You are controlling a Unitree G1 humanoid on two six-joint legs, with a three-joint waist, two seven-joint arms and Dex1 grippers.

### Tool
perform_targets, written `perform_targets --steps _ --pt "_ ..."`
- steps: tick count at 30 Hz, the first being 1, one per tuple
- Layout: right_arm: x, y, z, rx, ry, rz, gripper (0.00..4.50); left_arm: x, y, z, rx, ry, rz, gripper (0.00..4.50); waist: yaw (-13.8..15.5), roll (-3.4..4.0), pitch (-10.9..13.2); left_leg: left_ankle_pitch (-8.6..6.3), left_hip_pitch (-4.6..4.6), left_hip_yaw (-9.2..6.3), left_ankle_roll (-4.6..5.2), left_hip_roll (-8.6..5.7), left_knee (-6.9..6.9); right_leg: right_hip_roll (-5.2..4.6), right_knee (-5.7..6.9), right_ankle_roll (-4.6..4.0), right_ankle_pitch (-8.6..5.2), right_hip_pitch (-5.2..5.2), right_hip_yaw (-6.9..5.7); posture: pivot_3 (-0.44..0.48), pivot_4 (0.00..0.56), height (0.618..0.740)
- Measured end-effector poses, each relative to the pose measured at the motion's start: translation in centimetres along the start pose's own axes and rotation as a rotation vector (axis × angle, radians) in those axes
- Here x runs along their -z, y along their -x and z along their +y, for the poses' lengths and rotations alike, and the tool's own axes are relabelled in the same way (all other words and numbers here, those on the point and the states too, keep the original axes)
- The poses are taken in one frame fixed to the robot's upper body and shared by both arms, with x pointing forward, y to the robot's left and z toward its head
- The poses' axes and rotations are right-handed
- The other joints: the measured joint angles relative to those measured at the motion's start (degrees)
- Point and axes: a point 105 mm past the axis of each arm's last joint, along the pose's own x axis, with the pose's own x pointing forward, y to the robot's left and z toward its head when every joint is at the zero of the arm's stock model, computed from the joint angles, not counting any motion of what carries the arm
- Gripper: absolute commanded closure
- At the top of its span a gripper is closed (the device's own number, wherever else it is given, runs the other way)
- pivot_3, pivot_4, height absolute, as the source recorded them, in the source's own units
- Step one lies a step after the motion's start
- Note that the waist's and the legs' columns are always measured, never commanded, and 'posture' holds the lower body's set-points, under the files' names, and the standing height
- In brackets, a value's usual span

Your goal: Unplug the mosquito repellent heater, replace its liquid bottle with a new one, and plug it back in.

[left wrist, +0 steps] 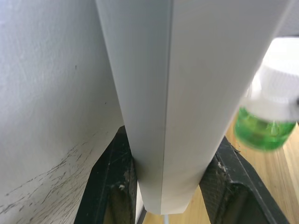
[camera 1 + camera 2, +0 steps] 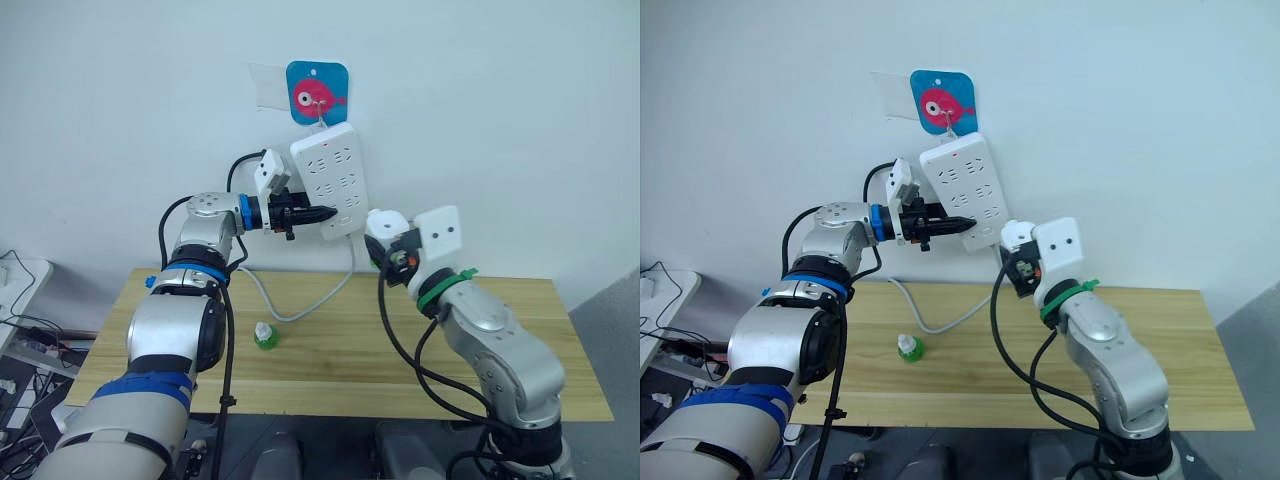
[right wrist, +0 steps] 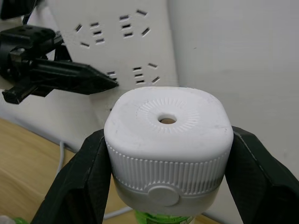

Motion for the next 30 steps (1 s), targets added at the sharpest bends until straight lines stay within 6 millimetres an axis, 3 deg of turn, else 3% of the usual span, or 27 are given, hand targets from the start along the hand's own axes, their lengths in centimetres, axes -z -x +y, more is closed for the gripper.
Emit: perform_targets --steps 8,10,14,17,20,23,25,30 --pt "0.0 1.8 -2.4 -0.001 -0.018 -0.007 1.54 1.8 1.7 0.4 -0.045 0.034 0.055 0.08 -0.2 0.02 0.0 0.02 -0.18 0.01 0.00 0.00 0.00 0.01 0.08 -0.02 0.01 -0.23 0.00 -0.061 0.155 0.740" --pt "-0.1 1.9 -2.4 -0.026 -0.022 -0.013 1.54 2.2 2.1 0.4 -0.051 0.040 0.062 0.02 -0.3 0.02 0.0 0.05 -0.11 0.05 0.03 0.00 0.00 0.02 0.13 0.01 0.01 -0.22 0.07 -0.059 0.158 0.740" --pt "-0.4 2.3 -4.6 0.021 -0.043 -0.036 1.54 5.5 6.7 0.6 -0.139 0.105 0.150 0.02 -1.4 0.09 0.1 0.06 -0.04 0.08 0.06 0.06 -0.09 0.11 0.17 -0.05 0.03 -0.27 0.18 -0.039 0.162 0.740" --pt "-0.6 2.3 -6.1 0.061 -0.068 -0.046 1.54 6.9 8.4 -0.7 -0.122 0.115 0.171 0.02 -1.1 0.15 0.2 0.07 -0.35 0.06 0.05 0.07 -0.09 0.06 0.14 -0.09 0.03 -0.48 0.11 -0.023 0.167 0.740" --pt "-0.9 2.5 -6.7 0.066 -0.124 -0.072 1.54 7.1 9.1 -3.9 -0.054 0.059 0.155 0.02 -0.7 0.24 0.3 0.06 -0.43 0.12 -0.01 0.10 -0.18 -0.07 -0.07 -0.11 0.00 -0.48 0.27 0.000 0.172 0.740" --pt "-0.8 3.1 -8.1 0.120 -0.229 -0.098 1.54 5.7 8.0 -7.3 0.018 0.009 0.101 0.02 0.5 0.21 0.5 0.05 -0.44 0.06 -0.01 0.07 -0.17 -0.16 -0.06 -0.12 -0.01 -0.45 0.31 0.009 0.175 0.740" --pt "-0.5 3.5 -8.2 0.133 -0.373 -0.121 1.54 3.5 6.4 -8.6 0.047 -0.077 0.035 0.02 2.1 0.26 0.7 0.06 -0.41 -0.07 -0.02 0.04 -0.10 -0.16 0.03 -0.12 -0.01 -0.37 0.19 0.011 0.176 0.740" --pt "-0.1 4.3 -8.3 0.125 -0.683 -0.180 1.54 -0.4 1.5 -9.9 0.060 -0.157 -0.149 0.02 3.2 0.47 0.9 0.08 -0.31 0.13 -0.03 -0.12 -0.02 -0.22 -0.06 0.03 0.08 -0.23 0.24 -0.010 0.179 0.740"
